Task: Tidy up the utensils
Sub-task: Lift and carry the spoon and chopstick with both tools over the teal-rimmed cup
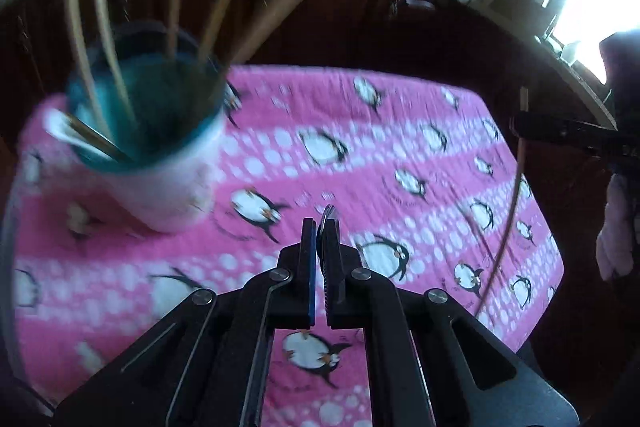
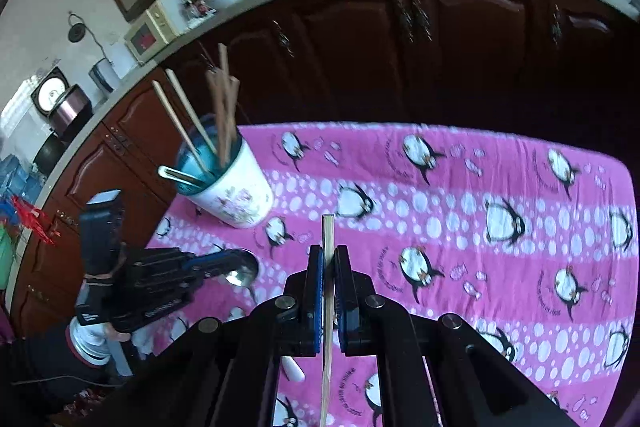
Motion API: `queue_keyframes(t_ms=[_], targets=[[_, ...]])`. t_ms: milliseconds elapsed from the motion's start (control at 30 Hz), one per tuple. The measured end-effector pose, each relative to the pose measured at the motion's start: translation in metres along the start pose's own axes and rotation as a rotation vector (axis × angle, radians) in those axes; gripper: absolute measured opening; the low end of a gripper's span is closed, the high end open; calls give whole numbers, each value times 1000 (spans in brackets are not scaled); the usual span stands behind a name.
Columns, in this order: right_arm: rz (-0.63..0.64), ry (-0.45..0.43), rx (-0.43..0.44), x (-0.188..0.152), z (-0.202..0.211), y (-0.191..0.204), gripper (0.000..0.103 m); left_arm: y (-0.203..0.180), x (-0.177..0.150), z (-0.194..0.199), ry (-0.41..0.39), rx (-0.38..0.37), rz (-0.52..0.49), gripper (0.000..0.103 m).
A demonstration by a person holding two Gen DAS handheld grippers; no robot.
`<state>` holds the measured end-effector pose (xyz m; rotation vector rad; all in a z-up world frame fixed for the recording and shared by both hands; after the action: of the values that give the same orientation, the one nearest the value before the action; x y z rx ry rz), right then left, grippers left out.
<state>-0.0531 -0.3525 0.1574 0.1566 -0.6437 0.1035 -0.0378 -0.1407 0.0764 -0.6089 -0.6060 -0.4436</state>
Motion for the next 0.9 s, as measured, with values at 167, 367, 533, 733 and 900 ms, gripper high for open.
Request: queue_keyframes(t_ms=[167,367,533,733,900], targets=[[40,-50,13,13,17,22,5,0,10,37,-58,33,-18,1],[72,-112,42,34,36,47,5,1,18,73,-116,69,-22,1],[98,-156,69,50,49,70,5,4,24,97,-152,100,-27,1],[131,-197,91,64,63,90,5,10,32,118,-193,131,-25,1],[136,-228,105,74,74,101,5,14,40,134,-228,153,-24,1]])
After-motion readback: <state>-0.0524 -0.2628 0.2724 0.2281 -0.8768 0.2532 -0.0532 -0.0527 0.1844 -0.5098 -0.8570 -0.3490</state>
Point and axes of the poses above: each gripper's, at about its wrist camera, not at the fingertips, and z roughly against the way its jaws point, y to its left, x to its top, the point moved 4 cm from there along -z, roughly the way its jaws point, and after that the axes turned 13 degrees about -x, right-handed, at the moved point
